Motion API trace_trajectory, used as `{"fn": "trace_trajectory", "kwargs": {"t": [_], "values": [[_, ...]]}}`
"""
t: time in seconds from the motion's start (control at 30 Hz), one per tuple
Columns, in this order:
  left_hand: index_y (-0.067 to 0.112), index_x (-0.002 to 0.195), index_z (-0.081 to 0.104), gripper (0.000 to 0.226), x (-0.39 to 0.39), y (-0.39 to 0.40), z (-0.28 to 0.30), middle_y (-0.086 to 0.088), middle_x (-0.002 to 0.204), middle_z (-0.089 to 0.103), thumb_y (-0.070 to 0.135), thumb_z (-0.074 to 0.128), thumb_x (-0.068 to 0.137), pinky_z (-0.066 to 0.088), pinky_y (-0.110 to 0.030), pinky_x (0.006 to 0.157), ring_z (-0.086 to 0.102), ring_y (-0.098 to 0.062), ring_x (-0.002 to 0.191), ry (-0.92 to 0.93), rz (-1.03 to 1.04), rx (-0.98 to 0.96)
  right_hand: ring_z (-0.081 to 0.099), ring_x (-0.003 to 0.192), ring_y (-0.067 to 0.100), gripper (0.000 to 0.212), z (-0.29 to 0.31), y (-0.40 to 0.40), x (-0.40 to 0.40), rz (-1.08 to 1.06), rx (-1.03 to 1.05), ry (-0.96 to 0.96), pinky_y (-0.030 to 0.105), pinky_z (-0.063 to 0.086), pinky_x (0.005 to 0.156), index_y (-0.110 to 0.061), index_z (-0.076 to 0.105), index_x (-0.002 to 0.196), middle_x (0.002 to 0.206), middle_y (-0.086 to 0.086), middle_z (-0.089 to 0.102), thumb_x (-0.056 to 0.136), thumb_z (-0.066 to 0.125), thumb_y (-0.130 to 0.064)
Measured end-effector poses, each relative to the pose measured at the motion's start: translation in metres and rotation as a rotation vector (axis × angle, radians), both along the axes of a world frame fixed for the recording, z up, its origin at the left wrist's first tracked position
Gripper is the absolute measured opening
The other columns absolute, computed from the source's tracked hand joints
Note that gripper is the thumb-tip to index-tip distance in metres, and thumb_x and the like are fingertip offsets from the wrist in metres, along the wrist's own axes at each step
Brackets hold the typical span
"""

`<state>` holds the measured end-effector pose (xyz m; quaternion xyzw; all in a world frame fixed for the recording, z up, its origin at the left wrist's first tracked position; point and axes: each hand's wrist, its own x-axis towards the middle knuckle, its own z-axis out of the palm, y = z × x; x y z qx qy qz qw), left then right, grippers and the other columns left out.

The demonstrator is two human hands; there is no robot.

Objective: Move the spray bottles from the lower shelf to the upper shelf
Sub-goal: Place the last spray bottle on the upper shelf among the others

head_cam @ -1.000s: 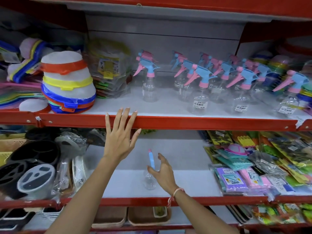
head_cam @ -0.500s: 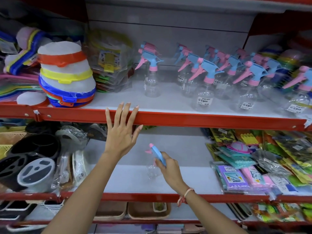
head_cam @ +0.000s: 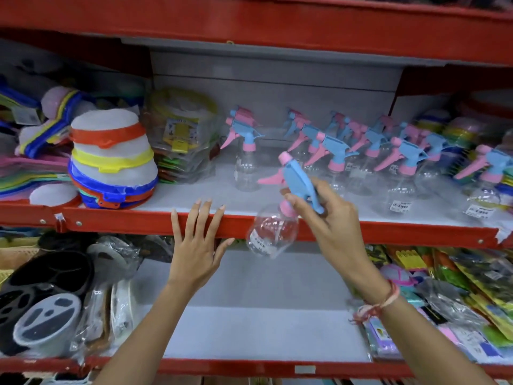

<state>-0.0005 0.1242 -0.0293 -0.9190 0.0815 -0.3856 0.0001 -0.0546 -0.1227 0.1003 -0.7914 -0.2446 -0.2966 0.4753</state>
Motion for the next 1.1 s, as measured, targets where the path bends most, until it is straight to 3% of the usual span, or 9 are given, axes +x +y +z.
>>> {"fn": "trace_trajectory", "kwargs": {"t": [0.1,0.2,0.33,0.5,0.67,0.77,0.87,0.97,1.1], "values": [[0.018,0.153,0.029,0.067,0.001,0.0,0.0,-0.014,0.156,0.036,0.058,0.029,0.099,0.009,-0.064,0.12,0.027,-0.033,0.147,0.011,-0.001,-0.015,0.051,0.068,0.033,0.025,0.026,0.007,0.023,-0.025,0.025,-0.082,0.044,0.044,0.06,-0.02,0.062,0.112,0.079,0.012,0.061,0.092,0.062,-0.035],[0.019,0.153,0.029,0.067,0.004,0.0,-0.001,-0.013,0.156,0.035,0.058,0.03,0.099,0.008,-0.063,0.12,0.027,-0.033,0.147,-0.001,-0.003,-0.01,0.048,0.065,0.027,0.027,0.039,0.018,0.056,-0.075,0.021,-0.117,0.036,0.04,0.06,-0.018,0.063,0.111,0.074,0.007,0.059,0.092,0.062,-0.037],[0.019,0.152,0.03,0.066,0.006,0.001,-0.003,-0.012,0.156,0.034,0.058,0.031,0.098,0.006,-0.062,0.12,0.026,-0.032,0.147,-0.015,-0.005,-0.01,0.043,0.057,0.021,0.02,0.035,0.034,0.101,-0.115,-0.079,-0.06,0.033,0.031,0.054,-0.017,0.061,0.095,0.066,0.002,0.056,0.092,0.062,-0.036],[0.02,0.151,0.031,0.065,0.009,0.001,-0.005,-0.011,0.155,0.033,0.058,0.029,0.099,0.006,-0.061,0.12,0.026,-0.032,0.147,-0.025,-0.013,-0.012,0.053,0.058,0.024,0.033,0.033,0.046,0.132,-0.13,-0.215,0.042,0.028,0.036,0.048,-0.013,0.06,0.117,0.077,0.013,0.069,0.095,0.058,-0.036],[0.021,0.151,0.031,0.064,0.01,0.001,-0.005,-0.01,0.155,0.032,0.059,0.028,0.099,0.002,-0.059,0.121,0.026,-0.032,0.146,-0.028,-0.017,-0.019,0.068,0.079,0.028,0.04,0.031,0.051,0.141,-0.121,-0.213,0.054,0.04,0.056,0.067,-0.013,0.055,0.126,0.099,0.012,0.072,0.093,0.06,-0.036],[0.021,0.15,0.031,0.064,0.01,0.001,-0.005,-0.009,0.155,0.032,0.058,0.033,0.097,0.0,-0.058,0.121,0.024,-0.031,0.147,-0.029,-0.017,-0.023,0.069,0.09,0.026,0.047,0.028,0.052,0.14,-0.114,-0.138,0.094,0.041,0.057,0.077,-0.013,0.051,0.128,0.114,0.009,0.071,0.091,0.063,-0.038],[0.021,0.15,0.032,0.064,0.011,0.001,-0.005,-0.009,0.155,0.033,0.057,0.034,0.096,0.0,-0.058,0.121,0.024,-0.03,0.147,-0.02,-0.022,-0.03,0.064,0.101,0.024,0.069,0.015,0.056,0.131,-0.127,-0.007,0.135,0.036,0.053,0.084,-0.015,0.041,0.129,0.125,0.006,0.062,0.078,0.074,-0.048],[0.021,0.15,0.032,0.064,0.01,0.001,-0.004,-0.009,0.156,0.032,0.058,0.031,0.098,-0.001,-0.057,0.121,0.023,-0.03,0.147,0.001,-0.022,-0.032,0.055,0.107,0.028,0.091,-0.01,0.064,0.122,-0.239,-0.025,0.16,0.039,0.05,0.086,-0.01,0.04,0.124,0.121,0.01,0.055,0.058,0.086,-0.053],[0.022,0.15,0.031,0.064,0.008,0.001,-0.002,-0.009,0.155,0.031,0.06,0.026,0.099,-0.003,-0.056,0.122,0.023,-0.03,0.147,0.019,-0.026,-0.038,0.055,0.103,0.031,0.083,-0.027,0.067,0.12,-0.296,-0.069,0.179,0.039,0.049,0.082,-0.008,0.045,0.114,0.112,0.01,0.052,0.057,0.087,-0.05]]}}
